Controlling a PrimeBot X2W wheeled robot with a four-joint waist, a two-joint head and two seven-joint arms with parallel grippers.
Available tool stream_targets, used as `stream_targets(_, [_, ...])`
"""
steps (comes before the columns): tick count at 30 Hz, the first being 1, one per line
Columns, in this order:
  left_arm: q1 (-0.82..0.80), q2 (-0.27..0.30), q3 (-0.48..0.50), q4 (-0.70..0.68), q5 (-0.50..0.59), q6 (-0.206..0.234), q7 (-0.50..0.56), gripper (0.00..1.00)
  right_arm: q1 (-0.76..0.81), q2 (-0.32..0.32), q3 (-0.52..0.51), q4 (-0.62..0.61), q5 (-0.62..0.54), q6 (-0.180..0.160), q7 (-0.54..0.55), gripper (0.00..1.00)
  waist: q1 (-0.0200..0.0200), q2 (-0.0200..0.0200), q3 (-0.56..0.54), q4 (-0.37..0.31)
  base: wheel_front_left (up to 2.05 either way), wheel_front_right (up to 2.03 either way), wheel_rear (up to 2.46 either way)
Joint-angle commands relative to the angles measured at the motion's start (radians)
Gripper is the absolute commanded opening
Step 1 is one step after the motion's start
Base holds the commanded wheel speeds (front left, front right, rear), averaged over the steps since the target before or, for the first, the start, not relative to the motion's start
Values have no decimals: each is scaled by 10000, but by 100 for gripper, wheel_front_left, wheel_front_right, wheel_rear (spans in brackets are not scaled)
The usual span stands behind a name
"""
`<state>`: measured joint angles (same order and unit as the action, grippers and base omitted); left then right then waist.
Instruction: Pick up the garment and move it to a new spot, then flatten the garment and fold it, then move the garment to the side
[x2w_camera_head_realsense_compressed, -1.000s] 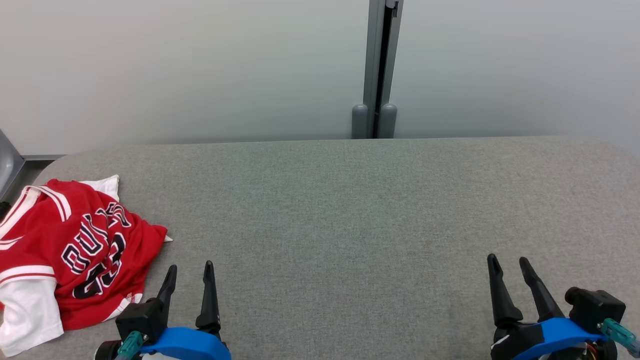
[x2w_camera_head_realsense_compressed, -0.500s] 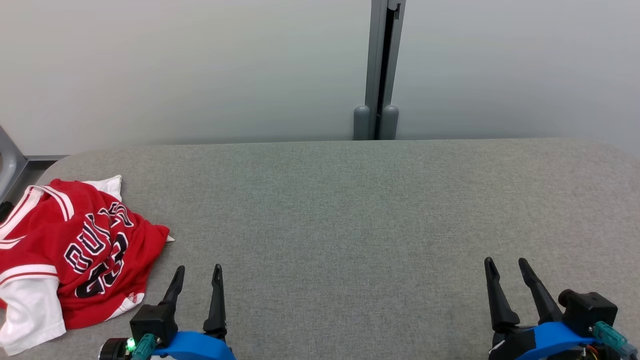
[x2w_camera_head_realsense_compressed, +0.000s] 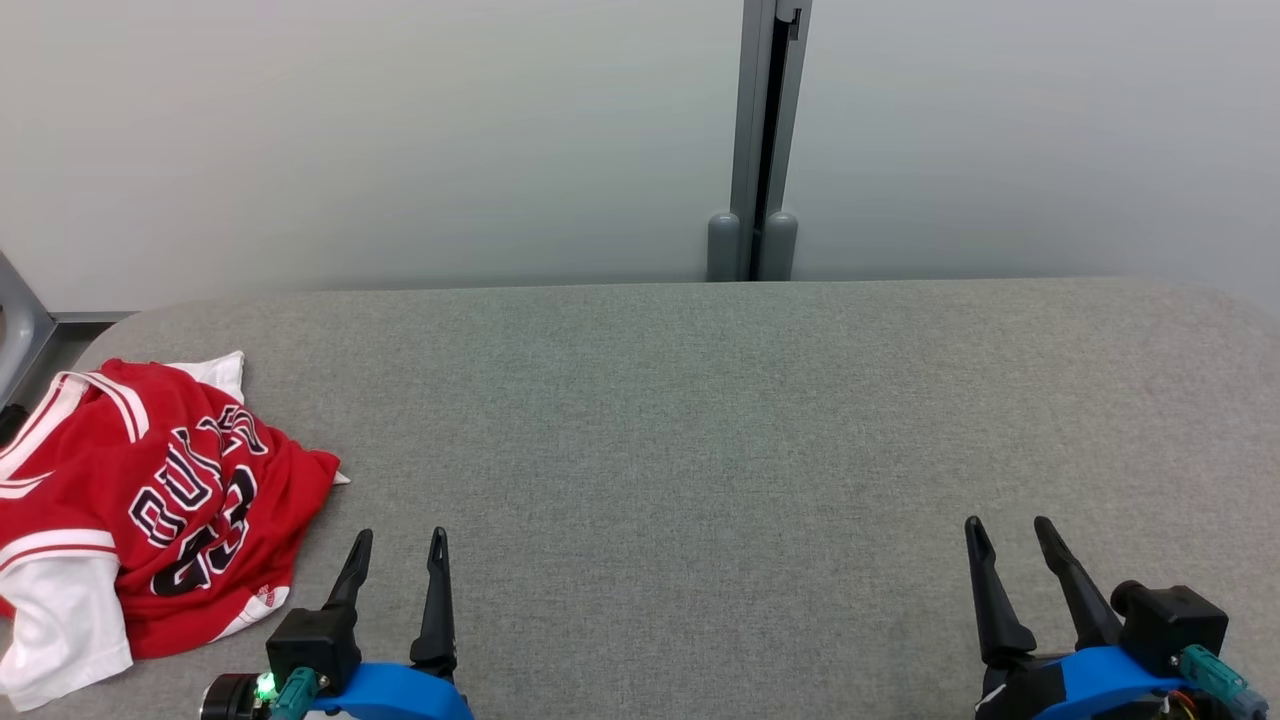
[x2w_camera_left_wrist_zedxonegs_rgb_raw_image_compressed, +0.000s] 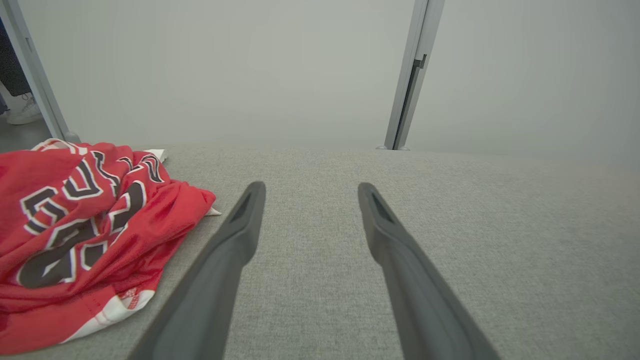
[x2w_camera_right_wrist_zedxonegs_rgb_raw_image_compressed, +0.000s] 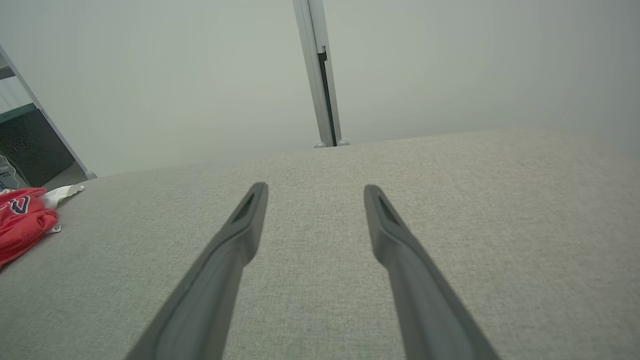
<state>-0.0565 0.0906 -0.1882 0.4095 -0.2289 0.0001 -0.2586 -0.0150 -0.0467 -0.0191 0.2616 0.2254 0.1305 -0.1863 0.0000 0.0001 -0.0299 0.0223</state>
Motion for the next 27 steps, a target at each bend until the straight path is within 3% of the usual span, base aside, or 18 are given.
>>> stream_targets(1, [-25,40,-23,-40,-61,47,-51,100,170,-66,-24,-26,11,4,-47,100,0,-1,-5,15,0,0,0])
stream_targets(11, [-124,81,-101,-65,-72,106,-49,100,435,-60,-185,-108,-22,4,-36,100,0,-1,-64,849,0,0,0])
stream_targets(27, [40,254,36,-434,-236,339,-62,100,298,-58,-91,-277,3,4,-79,100,0,-1,108,4276,0,0,0])
